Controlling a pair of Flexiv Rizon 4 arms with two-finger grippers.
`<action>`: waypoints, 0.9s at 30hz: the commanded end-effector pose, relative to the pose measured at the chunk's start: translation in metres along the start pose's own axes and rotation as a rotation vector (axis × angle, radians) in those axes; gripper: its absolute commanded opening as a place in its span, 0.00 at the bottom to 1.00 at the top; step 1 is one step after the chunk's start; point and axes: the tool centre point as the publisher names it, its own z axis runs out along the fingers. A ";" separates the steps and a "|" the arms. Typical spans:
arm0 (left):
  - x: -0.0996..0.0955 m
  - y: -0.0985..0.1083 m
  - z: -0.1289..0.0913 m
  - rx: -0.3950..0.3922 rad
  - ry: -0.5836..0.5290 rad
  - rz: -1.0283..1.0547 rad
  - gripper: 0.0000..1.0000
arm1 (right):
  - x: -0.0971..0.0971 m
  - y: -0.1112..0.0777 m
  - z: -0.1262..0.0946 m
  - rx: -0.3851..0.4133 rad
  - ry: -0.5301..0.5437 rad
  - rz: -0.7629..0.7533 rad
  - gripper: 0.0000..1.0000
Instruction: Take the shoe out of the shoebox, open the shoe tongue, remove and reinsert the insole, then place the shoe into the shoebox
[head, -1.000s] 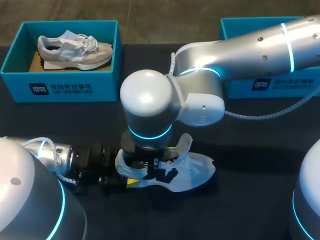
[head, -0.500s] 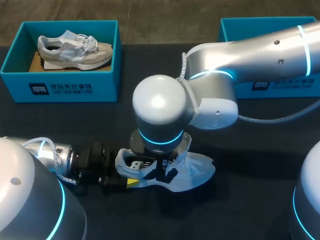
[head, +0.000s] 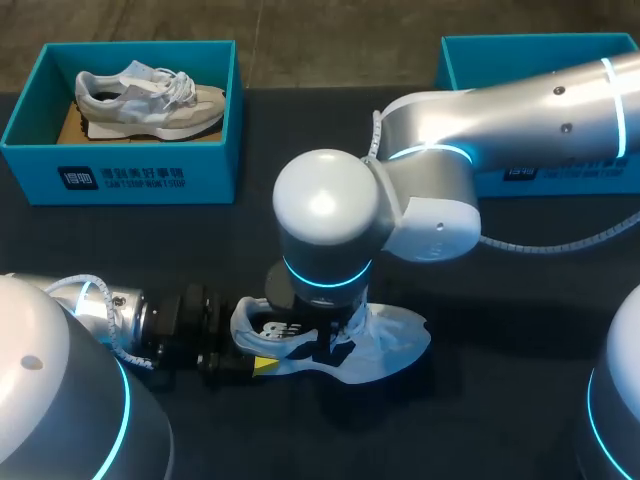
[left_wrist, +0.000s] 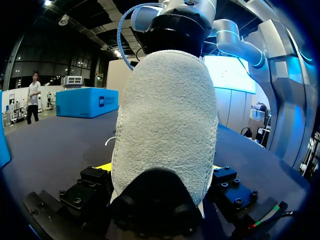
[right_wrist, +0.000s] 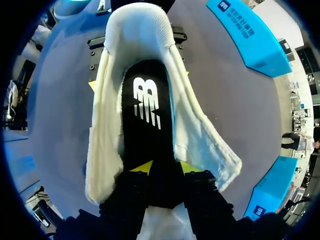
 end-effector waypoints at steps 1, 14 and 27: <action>0.000 0.006 0.000 -0.002 -0.002 -0.001 0.00 | 0.003 0.002 0.009 -0.002 0.010 -0.001 0.29; 0.000 0.006 0.000 -0.002 -0.002 -0.001 0.00 | -0.001 0.009 0.024 0.049 0.042 -0.009 0.27; 0.000 0.006 0.000 -0.002 -0.002 -0.001 0.00 | 0.025 0.000 0.037 0.108 0.171 -0.031 0.25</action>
